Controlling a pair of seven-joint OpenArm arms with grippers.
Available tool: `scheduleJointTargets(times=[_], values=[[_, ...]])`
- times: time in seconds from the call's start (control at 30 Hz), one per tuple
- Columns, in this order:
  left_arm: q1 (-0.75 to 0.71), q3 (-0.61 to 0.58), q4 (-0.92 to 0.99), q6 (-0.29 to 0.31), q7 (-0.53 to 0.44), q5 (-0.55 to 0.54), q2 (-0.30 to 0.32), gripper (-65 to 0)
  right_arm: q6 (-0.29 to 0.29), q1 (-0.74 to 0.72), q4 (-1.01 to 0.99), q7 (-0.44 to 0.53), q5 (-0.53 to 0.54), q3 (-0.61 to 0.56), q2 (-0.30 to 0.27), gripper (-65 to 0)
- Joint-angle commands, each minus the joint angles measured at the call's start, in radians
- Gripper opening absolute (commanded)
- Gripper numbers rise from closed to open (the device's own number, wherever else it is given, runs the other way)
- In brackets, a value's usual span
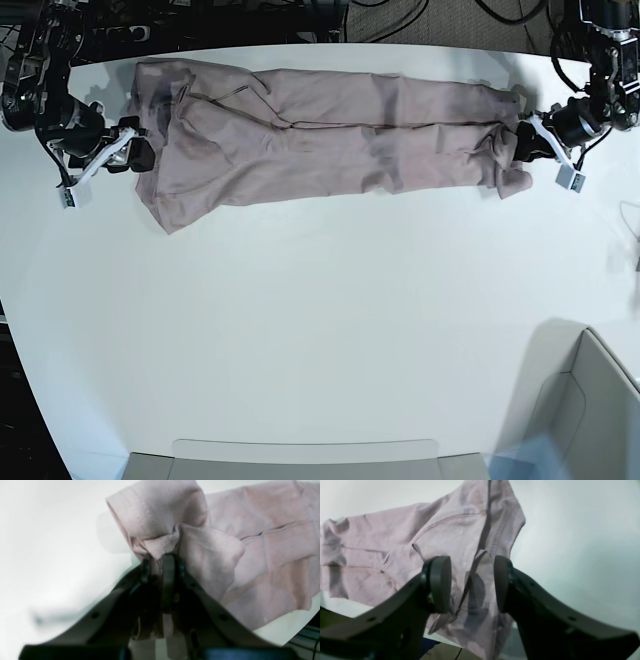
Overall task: Fold the T-shirt properly
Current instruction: 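Regrip the hem end of the strip with the left gripper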
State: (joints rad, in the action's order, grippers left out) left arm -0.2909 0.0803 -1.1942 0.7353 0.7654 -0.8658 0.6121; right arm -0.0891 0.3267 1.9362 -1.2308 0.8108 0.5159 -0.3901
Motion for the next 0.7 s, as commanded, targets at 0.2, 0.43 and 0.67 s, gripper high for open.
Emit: scheduleJointTargets(times=[0.2,0.43,0.67], values=[[-0.04,0.298,0.027,-0.037,0.21,0.148,-0.034,-65.0,0.009,-0.013,0.019,0.0,0.018,0.007,-0.008,-36.7],[-0.037,0.442,-0.091,-0.037,0.312,0.142,-0.039,-65.0,0.009,-0.013,0.019,0.0,0.018,0.01,-0.007,-36.7],[-0.035,0.467,-0.234,-0.037,0.357,0.132,-0.048,-65.0,0.009,-0.013,0.019,-0.002,0.02,0.01,-0.005,-36.7]])
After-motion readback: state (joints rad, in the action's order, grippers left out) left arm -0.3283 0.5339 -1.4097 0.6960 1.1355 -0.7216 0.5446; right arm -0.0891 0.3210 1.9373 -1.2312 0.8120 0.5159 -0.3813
